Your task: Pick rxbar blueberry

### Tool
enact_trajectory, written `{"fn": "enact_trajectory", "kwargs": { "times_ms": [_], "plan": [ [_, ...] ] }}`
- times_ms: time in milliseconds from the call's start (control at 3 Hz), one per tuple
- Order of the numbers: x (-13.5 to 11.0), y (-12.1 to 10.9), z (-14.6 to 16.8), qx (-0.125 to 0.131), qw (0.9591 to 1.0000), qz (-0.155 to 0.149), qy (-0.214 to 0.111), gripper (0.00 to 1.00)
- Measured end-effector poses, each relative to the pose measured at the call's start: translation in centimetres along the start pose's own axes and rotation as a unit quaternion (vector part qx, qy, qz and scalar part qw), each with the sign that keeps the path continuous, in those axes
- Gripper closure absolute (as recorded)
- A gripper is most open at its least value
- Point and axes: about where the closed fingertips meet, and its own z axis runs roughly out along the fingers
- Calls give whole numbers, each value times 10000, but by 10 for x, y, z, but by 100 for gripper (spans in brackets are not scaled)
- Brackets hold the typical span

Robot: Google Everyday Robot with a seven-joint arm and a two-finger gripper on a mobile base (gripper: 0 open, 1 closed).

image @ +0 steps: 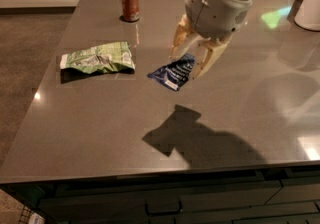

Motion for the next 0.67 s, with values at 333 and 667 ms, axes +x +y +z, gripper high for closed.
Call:
{"fn": "enact_trajectory", "kwargs": {
  "times_ms": [333,667],
  "plan": [
    [1,-12,-7,289,9995,96,-83,100],
    [1,-18,-8,413,9991,90,-58,100]
  ]
}}
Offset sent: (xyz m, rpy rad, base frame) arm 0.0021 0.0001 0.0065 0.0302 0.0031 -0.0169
